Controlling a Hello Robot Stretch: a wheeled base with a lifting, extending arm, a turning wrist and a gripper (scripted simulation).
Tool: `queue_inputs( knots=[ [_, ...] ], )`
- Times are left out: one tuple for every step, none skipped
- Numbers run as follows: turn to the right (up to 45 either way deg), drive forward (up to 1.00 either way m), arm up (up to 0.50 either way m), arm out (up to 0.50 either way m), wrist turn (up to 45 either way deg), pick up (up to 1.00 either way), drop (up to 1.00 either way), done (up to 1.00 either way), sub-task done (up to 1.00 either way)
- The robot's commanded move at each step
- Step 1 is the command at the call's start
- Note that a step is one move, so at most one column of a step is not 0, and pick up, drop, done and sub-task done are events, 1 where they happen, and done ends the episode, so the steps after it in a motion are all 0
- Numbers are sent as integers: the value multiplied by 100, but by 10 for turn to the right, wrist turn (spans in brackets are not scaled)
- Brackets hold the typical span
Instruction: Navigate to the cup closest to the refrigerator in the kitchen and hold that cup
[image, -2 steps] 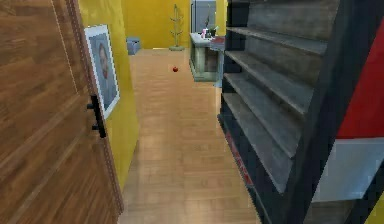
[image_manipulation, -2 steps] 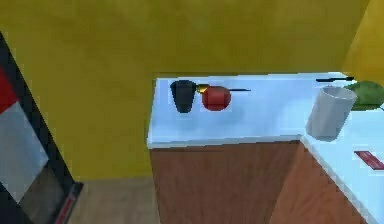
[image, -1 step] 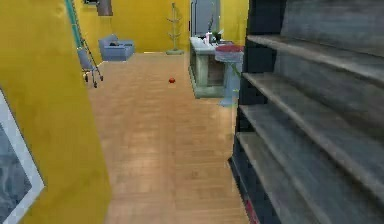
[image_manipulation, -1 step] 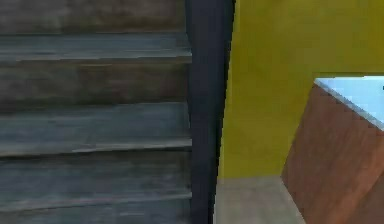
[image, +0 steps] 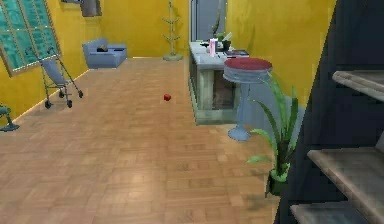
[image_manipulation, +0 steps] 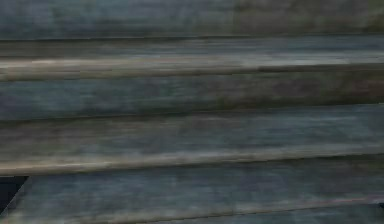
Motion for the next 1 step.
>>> queue_inputs(
  knots=[
    [-30,0,0,0,0,0,0,0,0]
  ],
)
